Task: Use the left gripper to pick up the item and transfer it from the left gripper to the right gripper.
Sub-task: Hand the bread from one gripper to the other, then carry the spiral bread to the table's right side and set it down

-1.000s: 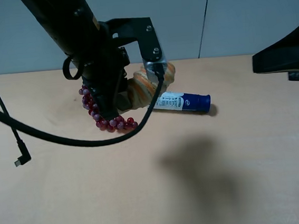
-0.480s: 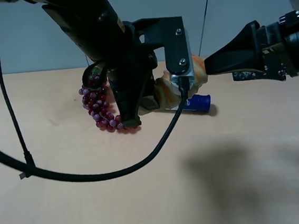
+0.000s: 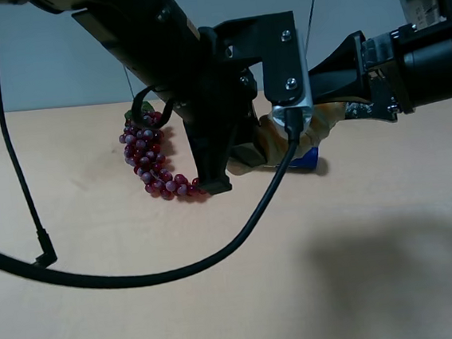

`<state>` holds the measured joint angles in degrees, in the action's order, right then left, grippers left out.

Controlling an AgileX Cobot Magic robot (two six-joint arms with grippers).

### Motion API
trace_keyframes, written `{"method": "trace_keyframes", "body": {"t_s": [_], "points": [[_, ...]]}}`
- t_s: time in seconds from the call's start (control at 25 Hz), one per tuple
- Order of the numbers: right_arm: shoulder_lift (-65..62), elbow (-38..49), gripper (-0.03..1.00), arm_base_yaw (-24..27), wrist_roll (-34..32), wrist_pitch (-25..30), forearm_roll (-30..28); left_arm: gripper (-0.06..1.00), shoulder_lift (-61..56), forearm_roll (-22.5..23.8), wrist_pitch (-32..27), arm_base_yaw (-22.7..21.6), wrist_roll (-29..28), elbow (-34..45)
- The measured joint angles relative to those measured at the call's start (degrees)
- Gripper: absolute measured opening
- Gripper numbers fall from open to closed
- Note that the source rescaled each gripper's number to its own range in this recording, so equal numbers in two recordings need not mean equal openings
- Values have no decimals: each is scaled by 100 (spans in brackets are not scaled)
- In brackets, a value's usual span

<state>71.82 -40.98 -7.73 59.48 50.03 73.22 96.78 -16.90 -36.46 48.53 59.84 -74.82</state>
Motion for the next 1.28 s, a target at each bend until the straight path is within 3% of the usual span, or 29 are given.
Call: {"method": "trace_keyframes", "body": {"t_s": [0.16, 0.24, 0.28, 0.4, 0.44, 0.56, 0.64, 0.68, 0.76, 0.84, 0.88, 1.0, 1.28], "points": [[207, 0, 100, 0, 220, 55, 149, 1, 0, -58, 9, 0, 92, 0], [244, 0, 90, 0, 310, 137, 162, 1, 0, -72, 16, 0, 97, 0], [257, -2, 74, 0, 364, 180, 169, 1, 0, -72, 16, 0, 97, 0], [256, -7, 11, 0, 455, 266, 232, 0, 0, -72, 7, 0, 97, 0], [256, -7, 5, 0, 466, 278, 247, 0, 0, -66, 7, 0, 97, 0], [256, -7, 5, 0, 490, 275, 247, 0, 0, -55, 14, 0, 92, 0], [256, -7, 5, 0, 490, 275, 251, 10, 0, -51, 14, 0, 86, 0], [256, -7, 5, 0, 490, 263, 251, 24, 0, -51, 21, 0, 82, 0], [256, -7, 5, 0, 495, 231, 251, 63, 0, -51, 98, 0, 60, 0], [262, -7, 4, 0, 504, 247, 224, 85, 0, -63, 208, 0, 10, 0], [262, -7, 4, 0, 504, 247, 224, 91, 0, -63, 228, 0, -9, 0], [262, -7, 4, 0, 504, 247, 223, 97, 0, -67, 234, 0, -173, 0], [262, -7, 4, 0, 504, 249, 182, 100, -490, 214, 33, 0, -1433, 0]]}}
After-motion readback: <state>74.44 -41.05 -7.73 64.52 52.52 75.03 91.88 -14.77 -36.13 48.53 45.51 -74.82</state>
